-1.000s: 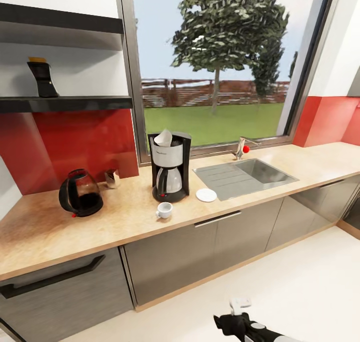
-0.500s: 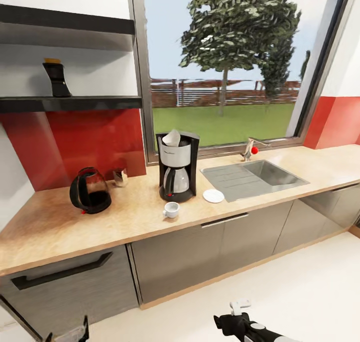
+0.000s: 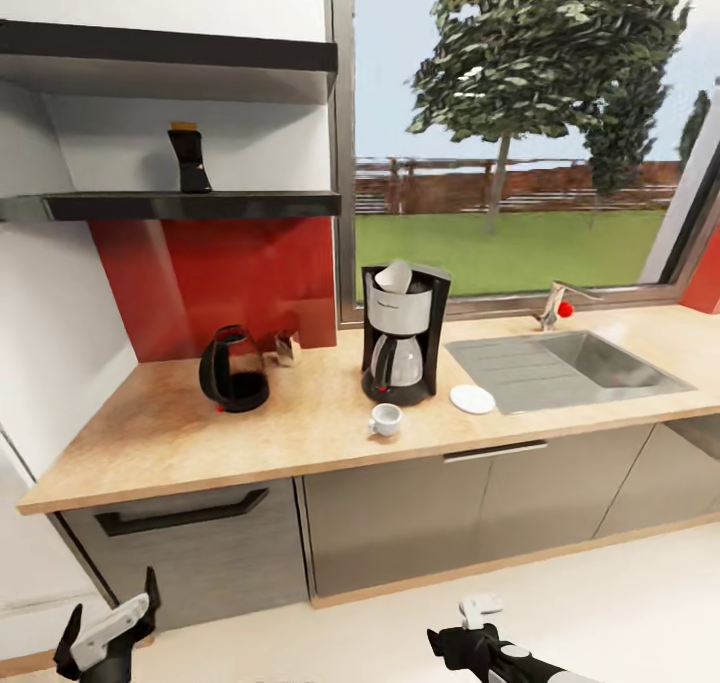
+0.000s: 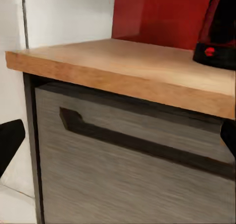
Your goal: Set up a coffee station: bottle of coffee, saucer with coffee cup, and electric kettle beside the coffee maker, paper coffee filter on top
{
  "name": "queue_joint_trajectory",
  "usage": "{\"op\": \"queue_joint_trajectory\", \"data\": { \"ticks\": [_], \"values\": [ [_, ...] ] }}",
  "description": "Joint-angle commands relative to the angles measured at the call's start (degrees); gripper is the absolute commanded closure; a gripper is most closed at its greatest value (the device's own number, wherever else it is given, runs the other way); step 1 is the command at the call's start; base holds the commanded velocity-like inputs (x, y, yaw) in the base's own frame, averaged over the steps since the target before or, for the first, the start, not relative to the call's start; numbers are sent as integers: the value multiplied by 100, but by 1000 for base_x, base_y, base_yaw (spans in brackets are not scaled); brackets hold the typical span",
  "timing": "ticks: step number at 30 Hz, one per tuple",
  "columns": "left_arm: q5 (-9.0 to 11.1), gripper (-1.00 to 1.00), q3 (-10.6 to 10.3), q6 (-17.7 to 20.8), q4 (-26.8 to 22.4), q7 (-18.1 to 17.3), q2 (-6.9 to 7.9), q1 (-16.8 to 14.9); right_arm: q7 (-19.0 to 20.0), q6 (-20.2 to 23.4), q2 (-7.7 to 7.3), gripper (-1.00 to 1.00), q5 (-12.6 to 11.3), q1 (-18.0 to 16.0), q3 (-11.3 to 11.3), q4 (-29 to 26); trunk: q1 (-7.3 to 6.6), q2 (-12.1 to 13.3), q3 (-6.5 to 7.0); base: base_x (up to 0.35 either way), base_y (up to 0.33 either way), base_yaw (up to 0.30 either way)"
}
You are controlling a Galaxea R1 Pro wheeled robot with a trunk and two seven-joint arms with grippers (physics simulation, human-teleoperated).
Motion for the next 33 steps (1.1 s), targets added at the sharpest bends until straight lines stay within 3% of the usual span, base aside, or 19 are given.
{"op": "queue_joint_trajectory", "data": {
  "ticks": [1,2,4,6,7,9,10,13,14,15,18,19,20,23,25,29,33],
  "values": [
    [-4,-100,93,11,-235,51,1,-2,7,-42,0,-100,13,-13,8,26,4,-13,-14,0,0,235],
    [9,-100,268,123,-612,66,-3,-2,7,-42,0,-100,13,-13,8,26,4,-13,-14,0,0,125],
    [18,-100,417,503,-1230,73,-42,-1,7,-43,0,-100,13,-14,8,26,4,-13,-14,0,0,66],
    [17,-100,495,1323,-2274,76,-109,1,7,-44,0,-100,13,-14,8,26,4,-13,-14,0,0,22],
    [12,-100,509,1982,-3106,77,-148,0,7,-44,0,-100,13,-11,8,26,4,-13,-14,0,0,7],
    [2,-100,506,2606,-3812,80,-165,-1,7,-44,0,-100,13,-13,8,26,4,-13,-14,0,0,4],
    [-14,-100,501,3741,-4650,85,-187,-24,7,-44,0,-100,13,-13,8,26,4,-13,-14,0,0,0],
    [-18,-100,483,4480,-4809,86,-186,-266,7,-44,0,-100,13,-13,8,26,4,-13,-14,0,0,0],
    [-62,-100,475,5269,-4844,87,-186,-974,8,-44,0,-100,13,-14,8,26,4,-13,-14,0,0,0],
    [-125,-100,473,5515,-4847,93,-186,-1233,11,-41,0,-100,14,-14,8,26,4,-13,-14,0,0,0],
    [-311,-100,437,5910,-4848,157,-196,-1705,14,-37,0,-100,19,-13,8,26,4,-13,-14,0,0,0],
    [-509,-100,253,6248,-4850,276,-202,-2088,15,-36,0,-100,21,-12,8,26,4,-13,-14,0,0,0],
    [-602,-100,102,6414,-4850,364,-212,-2275,15,-36,0,-100,21,-13,8,26,4,-13,-14,0,0,0],
    [-832,-100,-363,6863,-4848,689,-305,-2819,19,-36,-5,-100,21,-12,8,30,4,-13,-14,0,0,0],
    [-917,-100,-536,7094,-4848,839,-392,-3179,22,-36,-7,-100,20,-12,8,33,4,-13,-14,0,0,0],
    [-961,-100,-628,7457,-4845,916,-573,-3741,20,-35,-8,-100,19,-13,8,36,4,-13,-14,0,0,0],
    [-940,-100,-655,8076,-4772,913,-676,-4584,19,-35,-9,-100,14,-12,8,42,4,-13,-14,0,0,0]
  ]
}}
